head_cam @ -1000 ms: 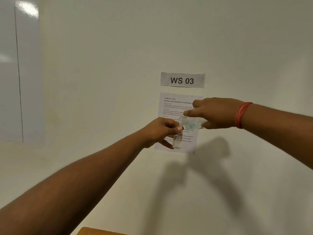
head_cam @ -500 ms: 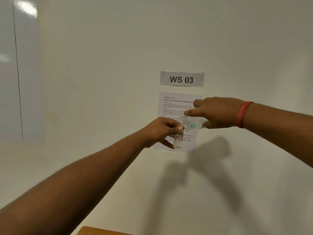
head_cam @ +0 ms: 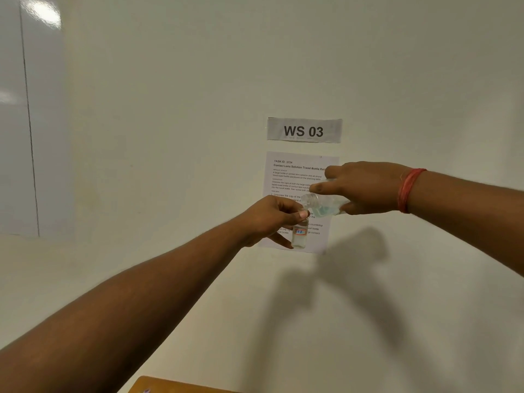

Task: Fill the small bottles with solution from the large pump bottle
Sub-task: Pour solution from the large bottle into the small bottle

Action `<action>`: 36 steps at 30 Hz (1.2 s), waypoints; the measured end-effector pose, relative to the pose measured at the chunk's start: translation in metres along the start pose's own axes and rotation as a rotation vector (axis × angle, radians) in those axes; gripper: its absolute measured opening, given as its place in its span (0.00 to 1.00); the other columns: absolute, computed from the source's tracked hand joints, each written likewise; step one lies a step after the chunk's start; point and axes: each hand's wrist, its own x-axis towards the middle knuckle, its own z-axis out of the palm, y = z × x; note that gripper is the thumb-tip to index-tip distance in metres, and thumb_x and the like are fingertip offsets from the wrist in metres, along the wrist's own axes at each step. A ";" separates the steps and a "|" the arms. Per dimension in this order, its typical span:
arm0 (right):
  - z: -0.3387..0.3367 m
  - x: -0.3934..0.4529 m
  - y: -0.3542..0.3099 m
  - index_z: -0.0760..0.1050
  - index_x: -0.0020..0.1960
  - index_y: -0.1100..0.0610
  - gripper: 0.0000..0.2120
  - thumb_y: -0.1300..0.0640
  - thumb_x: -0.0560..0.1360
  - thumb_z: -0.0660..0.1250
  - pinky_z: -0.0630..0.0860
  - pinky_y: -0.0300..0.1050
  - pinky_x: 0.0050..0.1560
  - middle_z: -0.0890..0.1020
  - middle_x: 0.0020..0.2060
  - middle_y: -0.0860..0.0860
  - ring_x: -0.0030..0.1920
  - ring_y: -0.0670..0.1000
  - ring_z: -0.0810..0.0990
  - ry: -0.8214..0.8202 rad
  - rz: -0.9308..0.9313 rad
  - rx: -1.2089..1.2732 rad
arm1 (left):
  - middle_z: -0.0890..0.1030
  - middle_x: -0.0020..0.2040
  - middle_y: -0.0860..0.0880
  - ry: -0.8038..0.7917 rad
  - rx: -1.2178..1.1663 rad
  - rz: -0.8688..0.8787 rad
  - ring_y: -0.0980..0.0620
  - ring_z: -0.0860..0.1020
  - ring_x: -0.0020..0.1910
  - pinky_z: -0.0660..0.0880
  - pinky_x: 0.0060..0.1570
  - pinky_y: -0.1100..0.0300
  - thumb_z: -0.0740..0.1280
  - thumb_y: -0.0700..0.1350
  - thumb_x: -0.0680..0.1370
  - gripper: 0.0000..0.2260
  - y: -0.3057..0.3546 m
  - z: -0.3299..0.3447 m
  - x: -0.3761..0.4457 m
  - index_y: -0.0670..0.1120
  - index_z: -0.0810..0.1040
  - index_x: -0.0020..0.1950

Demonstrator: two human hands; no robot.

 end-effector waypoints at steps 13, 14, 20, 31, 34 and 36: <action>0.001 0.000 -0.001 0.53 0.78 0.43 0.35 0.47 0.76 0.67 0.78 0.49 0.54 0.69 0.66 0.51 0.56 0.54 0.77 -0.007 -0.001 -0.004 | 0.86 0.56 0.44 0.002 0.000 -0.001 0.48 0.85 0.55 0.84 0.50 0.40 0.68 0.45 0.82 0.11 -0.002 0.001 0.000 0.40 0.82 0.60; 0.001 0.000 -0.001 0.53 0.78 0.43 0.35 0.47 0.76 0.67 0.78 0.49 0.54 0.69 0.66 0.51 0.56 0.54 0.77 -0.007 -0.001 -0.002 | 0.86 0.56 0.45 0.002 0.003 0.000 0.49 0.85 0.55 0.84 0.50 0.40 0.68 0.45 0.82 0.11 -0.002 0.001 0.000 0.41 0.82 0.60; 0.003 0.001 -0.002 0.54 0.77 0.43 0.34 0.47 0.76 0.67 0.78 0.49 0.53 0.69 0.67 0.51 0.55 0.54 0.78 -0.008 -0.006 0.000 | 0.86 0.56 0.45 0.004 0.002 -0.003 0.47 0.84 0.56 0.83 0.51 0.39 0.68 0.45 0.82 0.10 -0.004 0.002 0.000 0.41 0.83 0.59; 0.002 0.002 -0.003 0.54 0.78 0.44 0.34 0.47 0.77 0.67 0.78 0.47 0.55 0.69 0.68 0.51 0.57 0.53 0.77 -0.007 -0.017 -0.003 | 0.86 0.57 0.44 0.002 0.003 0.000 0.46 0.84 0.56 0.83 0.51 0.39 0.68 0.45 0.82 0.12 -0.005 0.002 -0.001 0.40 0.82 0.61; 0.003 0.003 -0.003 0.53 0.78 0.44 0.35 0.47 0.77 0.67 0.78 0.47 0.54 0.69 0.67 0.51 0.57 0.54 0.77 -0.003 -0.020 -0.013 | 0.86 0.57 0.45 0.003 0.009 -0.001 0.47 0.84 0.56 0.84 0.50 0.40 0.68 0.45 0.82 0.11 -0.006 0.001 0.000 0.41 0.83 0.61; 0.003 0.003 -0.004 0.53 0.78 0.44 0.34 0.47 0.77 0.67 0.78 0.47 0.54 0.69 0.68 0.51 0.57 0.53 0.77 -0.002 -0.017 -0.011 | 0.86 0.57 0.45 0.007 0.011 -0.004 0.46 0.84 0.57 0.84 0.50 0.40 0.68 0.45 0.82 0.12 -0.006 0.001 0.000 0.41 0.83 0.61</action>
